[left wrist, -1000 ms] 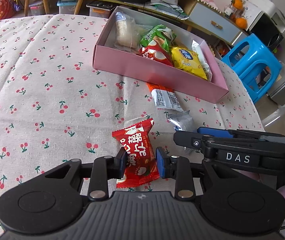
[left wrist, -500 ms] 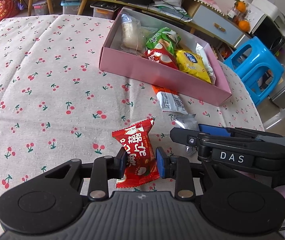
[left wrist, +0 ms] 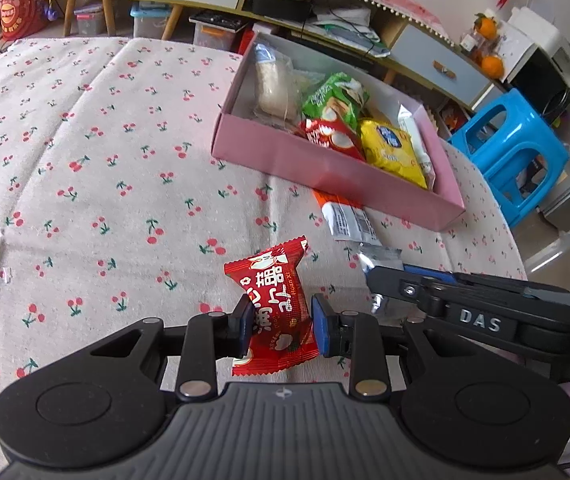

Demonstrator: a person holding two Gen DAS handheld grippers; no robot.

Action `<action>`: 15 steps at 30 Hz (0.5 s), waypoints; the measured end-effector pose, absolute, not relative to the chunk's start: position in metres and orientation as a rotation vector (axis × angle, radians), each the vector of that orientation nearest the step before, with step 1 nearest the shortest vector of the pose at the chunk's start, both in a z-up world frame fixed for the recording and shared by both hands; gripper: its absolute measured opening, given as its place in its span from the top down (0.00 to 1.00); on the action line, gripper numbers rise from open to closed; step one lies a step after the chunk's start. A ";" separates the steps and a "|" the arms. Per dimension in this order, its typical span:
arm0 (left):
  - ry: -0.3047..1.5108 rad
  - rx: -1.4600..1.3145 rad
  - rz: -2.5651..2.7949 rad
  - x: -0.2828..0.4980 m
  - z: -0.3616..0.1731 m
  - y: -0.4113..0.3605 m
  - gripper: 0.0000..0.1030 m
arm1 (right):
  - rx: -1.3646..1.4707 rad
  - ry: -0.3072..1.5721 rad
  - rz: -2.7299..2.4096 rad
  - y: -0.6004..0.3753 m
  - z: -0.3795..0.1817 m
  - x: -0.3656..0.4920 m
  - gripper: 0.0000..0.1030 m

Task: Organize snacks
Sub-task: 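Lift the silver packet with the right tool while the left tool lifts the red packet, then carry both packets into the pink box and open both tools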

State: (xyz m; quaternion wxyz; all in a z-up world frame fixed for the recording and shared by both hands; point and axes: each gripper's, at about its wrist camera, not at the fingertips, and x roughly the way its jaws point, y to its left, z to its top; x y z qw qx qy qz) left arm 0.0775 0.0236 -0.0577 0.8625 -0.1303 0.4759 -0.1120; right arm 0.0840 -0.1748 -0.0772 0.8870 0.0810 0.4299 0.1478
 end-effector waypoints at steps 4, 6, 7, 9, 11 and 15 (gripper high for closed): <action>0.981 -0.288 -0.227 0.079 -0.053 0.028 0.73 | 0.193 0.877 0.305 -0.181 -0.070 0.082 0.78; 0.973 -0.293 -0.225 0.079 -0.051 0.029 0.73 | 0.207 0.871 0.303 -0.184 -0.067 0.081 0.78; 0.970 -0.295 -0.224 0.079 -0.051 0.029 0.73 | 0.214 0.867 0.303 -0.185 -0.065 0.081 0.78; 0.964 -0.299 -0.222 0.079 -0.050 0.030 0.73 | 0.226 0.856 0.299 -0.189 -0.061 0.079 0.78; 0.956 -0.303 -0.221 0.080 -0.048 0.031 0.73 | 0.242 0.841 0.296 -0.193 -0.056 0.078 0.78; 0.934 -0.310 -0.225 0.080 -0.044 0.032 0.73 | 0.269 0.815 0.284 -0.200 -0.047 0.078 0.78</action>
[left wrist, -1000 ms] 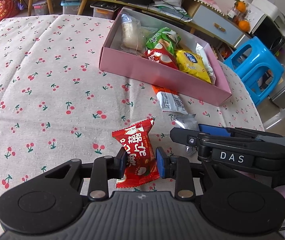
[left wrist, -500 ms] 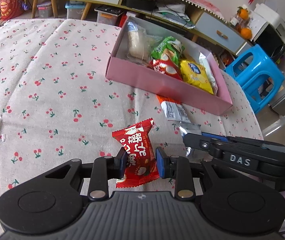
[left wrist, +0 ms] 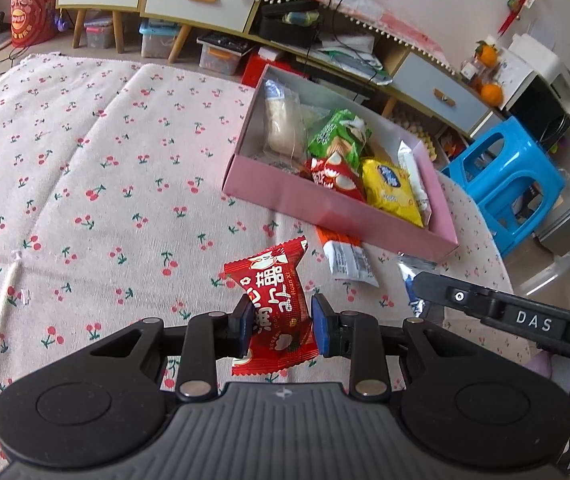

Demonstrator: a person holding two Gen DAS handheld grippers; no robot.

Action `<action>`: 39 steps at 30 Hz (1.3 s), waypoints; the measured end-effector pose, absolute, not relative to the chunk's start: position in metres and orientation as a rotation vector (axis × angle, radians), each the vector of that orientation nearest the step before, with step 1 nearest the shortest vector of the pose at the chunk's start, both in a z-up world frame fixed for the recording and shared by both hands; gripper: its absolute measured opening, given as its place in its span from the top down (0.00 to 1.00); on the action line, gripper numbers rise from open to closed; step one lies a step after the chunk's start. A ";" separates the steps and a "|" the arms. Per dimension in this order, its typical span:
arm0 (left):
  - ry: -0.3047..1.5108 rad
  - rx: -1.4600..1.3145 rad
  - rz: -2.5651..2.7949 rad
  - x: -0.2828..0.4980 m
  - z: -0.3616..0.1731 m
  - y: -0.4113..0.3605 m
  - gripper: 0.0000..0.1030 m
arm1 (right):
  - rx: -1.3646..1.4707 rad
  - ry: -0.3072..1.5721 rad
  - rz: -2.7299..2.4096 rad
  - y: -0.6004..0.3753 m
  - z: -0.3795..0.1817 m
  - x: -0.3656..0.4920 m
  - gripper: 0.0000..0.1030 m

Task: Organize snacks
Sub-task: 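Carry both packets into the pink box and open both tools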

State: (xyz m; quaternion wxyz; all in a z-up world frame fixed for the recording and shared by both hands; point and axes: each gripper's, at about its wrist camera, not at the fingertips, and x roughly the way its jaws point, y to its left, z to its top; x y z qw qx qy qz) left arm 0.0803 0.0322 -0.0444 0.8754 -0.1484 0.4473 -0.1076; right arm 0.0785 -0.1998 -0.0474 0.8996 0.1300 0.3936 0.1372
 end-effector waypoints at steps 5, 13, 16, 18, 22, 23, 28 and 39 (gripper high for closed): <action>0.907 -0.307 -0.234 0.080 -0.041 0.031 0.73 | 0.296 0.796 0.270 -0.206 -0.042 0.080 0.78; 0.850 -0.296 -0.237 0.103 -0.025 0.028 0.73 | 0.306 0.742 0.252 -0.218 -0.016 0.109 0.78; 0.806 -0.302 -0.248 0.119 -0.019 0.028 0.74 | 0.325 0.717 0.238 -0.221 -0.010 0.129 0.78; 0.781 -0.309 -0.261 0.131 -0.017 0.027 0.74 | 0.367 0.698 0.231 -0.226 -0.009 0.143 0.78; 0.744 -0.320 -0.294 0.154 -0.021 0.024 0.74 | 0.437 0.667 0.206 -0.239 -0.016 0.162 0.78; 0.736 -0.322 -0.303 0.160 -0.023 0.023 0.74 | 0.454 0.662 0.199 -0.244 -0.018 0.167 0.78; 0.729 -0.328 -0.340 0.184 -0.037 0.018 0.74 | 0.496 0.649 0.176 -0.262 -0.029 0.186 0.78; 0.744 -0.214 -0.366 0.224 -0.049 0.000 0.73 | 0.556 0.659 0.161 -0.278 -0.059 0.207 0.78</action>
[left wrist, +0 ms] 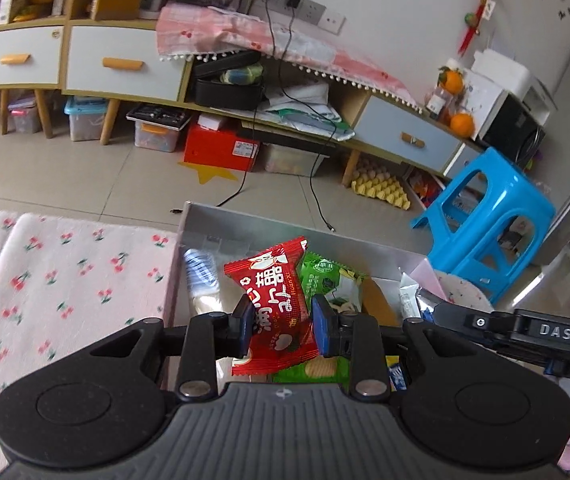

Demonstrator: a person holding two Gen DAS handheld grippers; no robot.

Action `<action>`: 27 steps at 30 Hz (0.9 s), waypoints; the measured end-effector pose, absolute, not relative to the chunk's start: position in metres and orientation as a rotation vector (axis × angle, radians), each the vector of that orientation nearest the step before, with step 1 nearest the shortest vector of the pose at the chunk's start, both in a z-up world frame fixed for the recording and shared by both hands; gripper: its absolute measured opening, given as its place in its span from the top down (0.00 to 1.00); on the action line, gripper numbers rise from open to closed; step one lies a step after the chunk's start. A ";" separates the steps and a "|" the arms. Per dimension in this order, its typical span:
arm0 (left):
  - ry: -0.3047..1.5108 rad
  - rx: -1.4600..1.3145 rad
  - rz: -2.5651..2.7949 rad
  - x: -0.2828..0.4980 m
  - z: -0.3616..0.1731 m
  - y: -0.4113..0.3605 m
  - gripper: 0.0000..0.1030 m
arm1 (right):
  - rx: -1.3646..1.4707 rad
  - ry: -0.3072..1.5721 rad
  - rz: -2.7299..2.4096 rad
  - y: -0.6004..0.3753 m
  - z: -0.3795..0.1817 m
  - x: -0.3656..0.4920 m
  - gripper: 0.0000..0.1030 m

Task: Organize snacks
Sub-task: 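Carry both packets into the pink box and open both tools, then withdraw both open tools from the pink box toward the remaining packets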

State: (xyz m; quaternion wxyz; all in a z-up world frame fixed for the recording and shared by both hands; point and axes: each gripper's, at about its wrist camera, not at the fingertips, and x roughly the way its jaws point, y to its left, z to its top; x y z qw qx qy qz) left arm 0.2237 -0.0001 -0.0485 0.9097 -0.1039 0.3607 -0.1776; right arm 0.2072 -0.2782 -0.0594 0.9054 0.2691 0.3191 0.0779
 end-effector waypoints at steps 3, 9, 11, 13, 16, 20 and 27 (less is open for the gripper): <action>0.745 -0.194 -0.380 0.228 -0.050 -0.003 0.73 | 0.575 0.645 0.162 -0.281 -0.059 0.208 0.78; 0.754 -0.169 -0.385 0.234 -0.050 -0.009 0.73 | 0.598 0.640 0.160 -0.284 -0.061 0.210 0.77; 0.754 -0.167 -0.377 0.236 -0.051 -0.011 0.72 | 0.597 0.639 0.160 -0.284 -0.061 0.210 0.76; 0.750 -0.162 -0.370 0.236 -0.050 -0.012 0.70 | 0.602 0.626 0.157 -0.284 -0.061 0.209 0.73; 0.739 -0.155 -0.347 0.232 -0.047 -0.013 0.53 | 0.616 0.622 0.144 -0.286 -0.058 0.209 0.50; 0.741 -0.138 -0.335 0.227 -0.042 -0.012 0.40 | 0.621 0.622 0.138 -0.288 -0.056 0.207 0.42; 0.748 -0.099 -0.307 0.208 -0.031 -0.006 0.25 | 0.553 0.651 0.136 -0.275 -0.037 0.196 0.37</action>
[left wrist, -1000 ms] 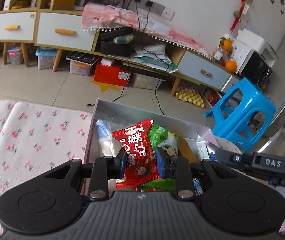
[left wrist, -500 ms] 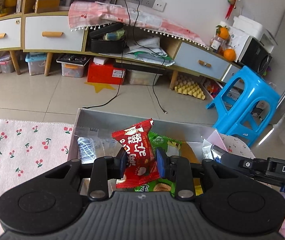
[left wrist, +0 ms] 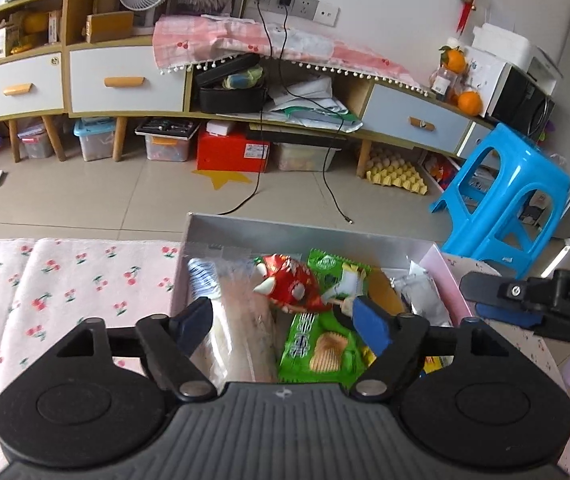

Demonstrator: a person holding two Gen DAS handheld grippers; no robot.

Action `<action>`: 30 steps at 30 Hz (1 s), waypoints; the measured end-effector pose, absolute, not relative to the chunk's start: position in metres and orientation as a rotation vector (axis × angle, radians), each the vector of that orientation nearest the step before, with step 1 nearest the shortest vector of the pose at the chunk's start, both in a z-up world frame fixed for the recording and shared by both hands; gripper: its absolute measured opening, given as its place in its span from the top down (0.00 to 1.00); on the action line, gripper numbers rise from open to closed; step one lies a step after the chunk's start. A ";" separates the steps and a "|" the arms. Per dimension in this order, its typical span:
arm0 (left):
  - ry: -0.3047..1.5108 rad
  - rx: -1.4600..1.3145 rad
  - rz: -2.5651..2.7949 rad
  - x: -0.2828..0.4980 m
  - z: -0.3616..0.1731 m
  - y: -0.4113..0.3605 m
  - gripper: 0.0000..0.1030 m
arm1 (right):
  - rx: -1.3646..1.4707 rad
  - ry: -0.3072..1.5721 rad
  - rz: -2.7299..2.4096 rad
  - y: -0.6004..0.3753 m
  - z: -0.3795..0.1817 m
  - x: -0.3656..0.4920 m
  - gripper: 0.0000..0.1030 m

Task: Organize snacks
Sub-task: 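Withdraw both open tools from the pink box toward the remaining packets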

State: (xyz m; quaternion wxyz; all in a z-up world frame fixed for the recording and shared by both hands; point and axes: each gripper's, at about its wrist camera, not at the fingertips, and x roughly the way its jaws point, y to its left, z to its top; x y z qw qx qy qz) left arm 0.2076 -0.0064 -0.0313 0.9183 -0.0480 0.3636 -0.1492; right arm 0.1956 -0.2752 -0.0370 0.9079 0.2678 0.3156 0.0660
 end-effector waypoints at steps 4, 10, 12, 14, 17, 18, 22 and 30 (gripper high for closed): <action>0.755 -0.089 -0.294 0.190 -0.025 -0.003 0.16 | 0.511 0.668 0.149 -0.262 -0.022 0.184 0.33; 0.771 -0.087 -0.262 0.155 -0.018 0.005 0.08 | 0.450 0.707 0.156 -0.244 -0.005 0.155 0.26; 0.783 -0.083 -0.254 0.142 -0.017 0.008 0.07 | 0.440 0.715 0.162 -0.240 -0.001 0.142 0.24; 0.800 -0.093 -0.248 0.127 -0.018 0.011 0.07 | 0.434 0.728 0.166 -0.236 0.003 0.129 0.24; 0.819 -0.105 -0.243 0.103 -0.019 0.014 0.06 | 0.421 0.747 0.174 -0.230 0.010 0.106 0.21; 0.821 -0.100 -0.250 0.094 -0.020 0.014 0.05 | 0.411 0.747 0.181 -0.228 0.011 0.098 0.18; 0.842 -0.076 -0.259 0.067 -0.026 0.012 0.04 | 0.372 0.738 0.210 -0.218 0.010 0.071 0.17; 0.965 -0.150 -0.203 0.034 -0.044 -0.005 0.04 | 0.294 0.770 0.221 -0.219 -0.014 0.033 0.17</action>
